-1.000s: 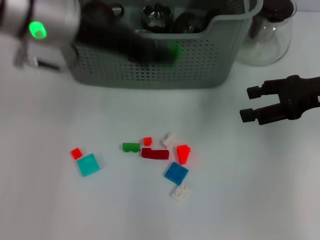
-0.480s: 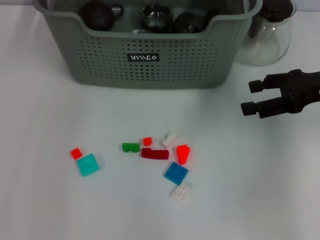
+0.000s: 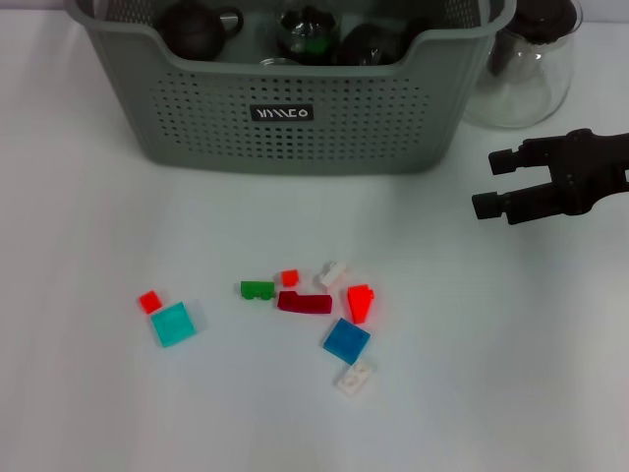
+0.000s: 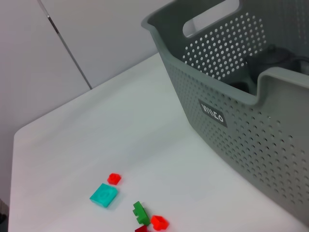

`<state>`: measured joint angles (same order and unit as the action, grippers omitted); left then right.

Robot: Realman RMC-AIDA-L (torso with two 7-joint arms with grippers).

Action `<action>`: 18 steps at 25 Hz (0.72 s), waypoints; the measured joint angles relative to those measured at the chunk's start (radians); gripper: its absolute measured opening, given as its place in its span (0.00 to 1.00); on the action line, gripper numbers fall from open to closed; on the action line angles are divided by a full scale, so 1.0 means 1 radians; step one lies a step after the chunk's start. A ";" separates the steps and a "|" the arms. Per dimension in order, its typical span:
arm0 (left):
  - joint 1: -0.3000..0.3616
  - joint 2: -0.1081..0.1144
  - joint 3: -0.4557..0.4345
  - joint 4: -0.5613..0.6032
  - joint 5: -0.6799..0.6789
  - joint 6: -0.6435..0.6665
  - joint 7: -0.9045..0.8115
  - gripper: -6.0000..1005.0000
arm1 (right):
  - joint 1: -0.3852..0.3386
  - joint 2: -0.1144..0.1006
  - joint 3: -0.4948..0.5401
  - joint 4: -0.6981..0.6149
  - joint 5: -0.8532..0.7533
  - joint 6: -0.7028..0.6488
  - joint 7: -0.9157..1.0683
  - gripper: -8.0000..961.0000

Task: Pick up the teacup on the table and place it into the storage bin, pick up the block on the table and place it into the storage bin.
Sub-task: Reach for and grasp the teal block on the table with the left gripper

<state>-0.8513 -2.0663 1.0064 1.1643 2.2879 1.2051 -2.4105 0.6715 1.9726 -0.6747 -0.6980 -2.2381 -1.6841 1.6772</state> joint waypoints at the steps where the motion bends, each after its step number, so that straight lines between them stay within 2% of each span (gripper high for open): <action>1: 0.013 -0.003 -0.002 0.038 -0.014 0.034 0.015 0.55 | 0.001 0.000 0.000 0.000 0.000 -0.001 0.000 0.95; 4: 0.071 -0.014 -0.003 0.172 -0.111 0.222 0.115 0.66 | 0.002 -0.001 0.000 -0.001 0.000 0.000 0.000 0.95; 7: 0.126 -0.017 0.000 0.276 -0.172 0.428 0.193 0.68 | 0.002 -0.001 0.000 -0.001 0.000 0.000 -0.001 0.95; 11: 0.171 -0.017 0.002 0.325 -0.172 0.637 0.228 0.70 | 0.002 0.000 0.000 -0.001 0.000 0.000 0.000 0.95; 15: 0.208 -0.021 0.017 0.324 -0.090 0.739 0.229 0.70 | -0.002 0.004 0.000 0.000 0.000 0.001 0.000 0.95; 18: 0.249 -0.039 0.066 0.322 0.072 0.738 0.228 0.70 | -0.006 0.005 0.000 0.005 0.000 0.009 0.000 0.95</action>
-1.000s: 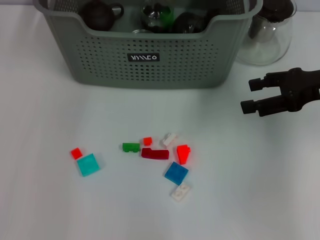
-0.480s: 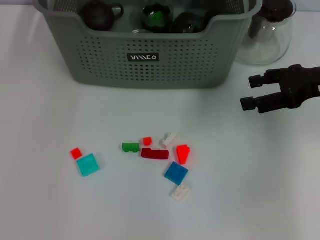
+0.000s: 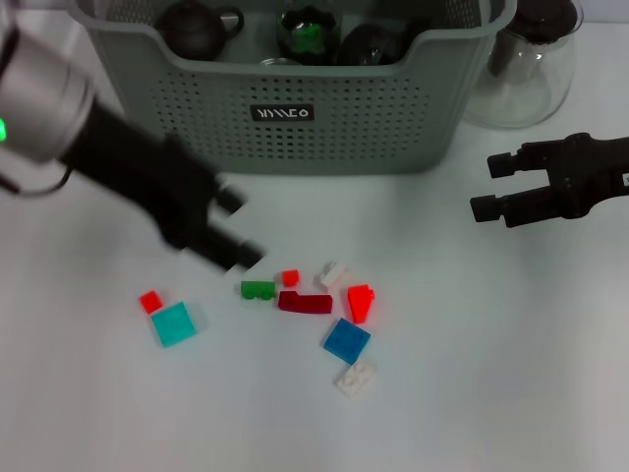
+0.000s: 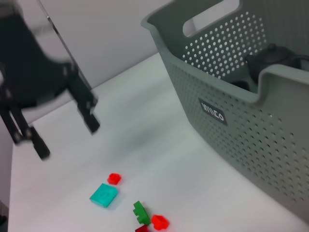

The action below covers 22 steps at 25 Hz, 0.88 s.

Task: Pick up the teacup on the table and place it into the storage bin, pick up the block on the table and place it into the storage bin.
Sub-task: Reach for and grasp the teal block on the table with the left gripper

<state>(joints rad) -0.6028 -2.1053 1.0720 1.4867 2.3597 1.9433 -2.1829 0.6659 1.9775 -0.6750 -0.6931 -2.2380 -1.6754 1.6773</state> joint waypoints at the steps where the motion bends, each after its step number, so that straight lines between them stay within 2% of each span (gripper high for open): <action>1: 0.021 -0.016 0.030 -0.002 0.080 -0.016 0.002 0.70 | -0.001 -0.001 0.000 0.004 0.000 0.004 0.000 0.95; 3: 0.054 -0.045 0.082 0.002 0.192 -0.048 0.006 0.70 | -0.001 -0.002 0.000 0.011 0.000 0.015 0.000 0.95; 5: 0.092 -0.064 0.162 0.017 0.263 -0.085 0.002 0.70 | -0.001 -0.002 0.000 0.022 0.000 0.026 0.000 0.95; 8: 0.134 -0.068 0.297 0.030 0.324 -0.155 -0.057 0.70 | 0.000 -0.002 0.000 0.027 -0.001 0.028 0.000 0.95; 11: 0.142 -0.071 0.383 0.026 0.387 -0.194 -0.131 0.70 | 0.002 -0.002 0.000 0.031 -0.004 0.031 0.001 0.95; 12: 0.142 -0.071 0.383 0.026 0.387 -0.194 -0.131 0.70 | 0.002 -0.002 0.000 0.032 -0.004 0.031 0.001 0.95; 13: 0.143 -0.071 0.435 0.028 0.419 -0.213 -0.188 0.70 | 0.002 -0.003 0.000 0.032 -0.004 0.031 0.001 0.95; 22: 0.142 -0.072 0.544 0.018 0.470 -0.270 -0.269 0.70 | -0.002 -0.004 0.002 0.032 -0.001 0.044 0.001 0.95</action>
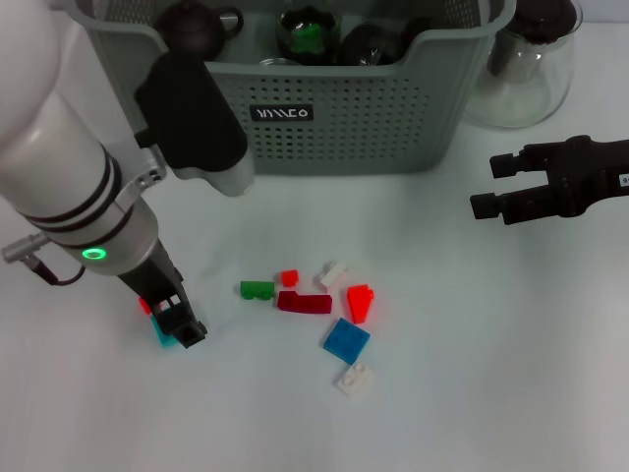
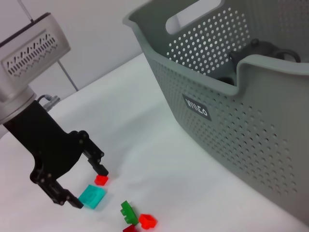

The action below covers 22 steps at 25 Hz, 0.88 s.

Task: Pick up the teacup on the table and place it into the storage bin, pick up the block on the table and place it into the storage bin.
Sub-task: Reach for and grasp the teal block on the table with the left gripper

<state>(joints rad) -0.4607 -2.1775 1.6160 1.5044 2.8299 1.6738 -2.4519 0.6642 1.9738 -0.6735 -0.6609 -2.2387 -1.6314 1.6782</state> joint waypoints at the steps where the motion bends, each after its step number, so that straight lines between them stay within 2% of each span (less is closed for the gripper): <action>1: -0.001 0.000 0.005 -0.003 0.000 -0.002 -0.001 0.70 | 0.000 0.000 0.000 0.000 0.000 0.001 0.000 0.95; 22: -0.011 -0.001 0.051 -0.061 0.016 -0.022 -0.026 0.69 | 0.008 0.000 0.000 0.000 0.001 -0.003 -0.004 0.95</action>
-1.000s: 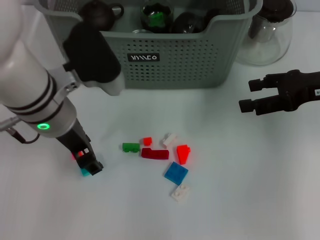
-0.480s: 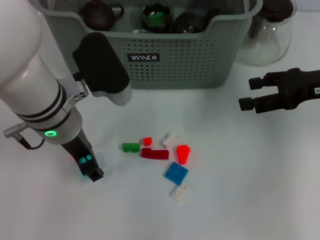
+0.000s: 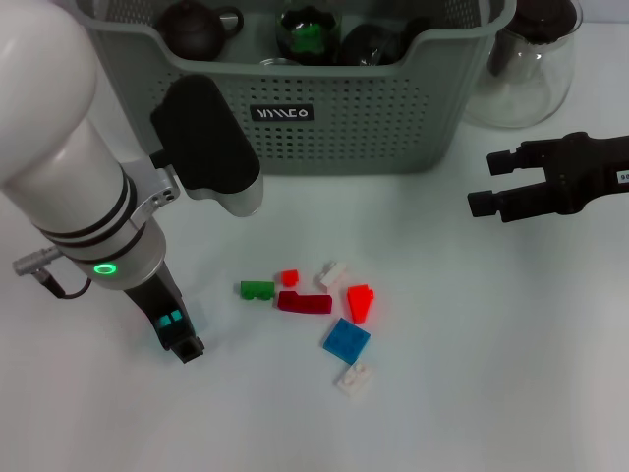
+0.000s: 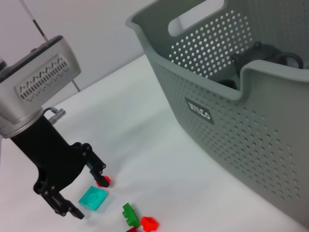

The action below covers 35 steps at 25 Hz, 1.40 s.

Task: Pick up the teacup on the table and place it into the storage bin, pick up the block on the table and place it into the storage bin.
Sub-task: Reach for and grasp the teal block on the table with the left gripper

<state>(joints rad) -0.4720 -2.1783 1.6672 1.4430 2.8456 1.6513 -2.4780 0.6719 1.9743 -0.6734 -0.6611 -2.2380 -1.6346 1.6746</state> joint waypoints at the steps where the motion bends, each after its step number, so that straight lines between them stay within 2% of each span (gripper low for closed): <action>1: 0.000 0.000 0.001 -0.001 0.000 -0.002 0.000 0.69 | 0.000 0.000 0.000 0.000 0.000 -0.002 -0.002 0.95; 14: -0.003 0.000 0.018 -0.016 0.000 -0.023 -0.002 0.69 | 0.013 0.006 -0.047 0.000 -0.006 -0.037 -0.010 0.95; 27: -0.005 0.000 0.019 -0.024 -0.001 -0.029 -0.002 0.69 | 0.011 0.006 -0.043 0.000 -0.006 -0.030 -0.009 0.95; 33: -0.006 0.000 0.019 -0.025 -0.001 -0.033 0.001 0.62 | 0.011 0.006 -0.040 0.000 -0.004 -0.030 -0.009 0.95; 35: -0.006 0.000 0.019 -0.025 0.000 -0.033 0.001 0.54 | 0.011 0.005 -0.040 0.000 -0.003 -0.030 -0.009 0.95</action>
<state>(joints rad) -0.4783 -2.1782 1.6858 1.4178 2.8454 1.6183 -2.4773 0.6825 1.9793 -0.7134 -0.6614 -2.2405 -1.6642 1.6660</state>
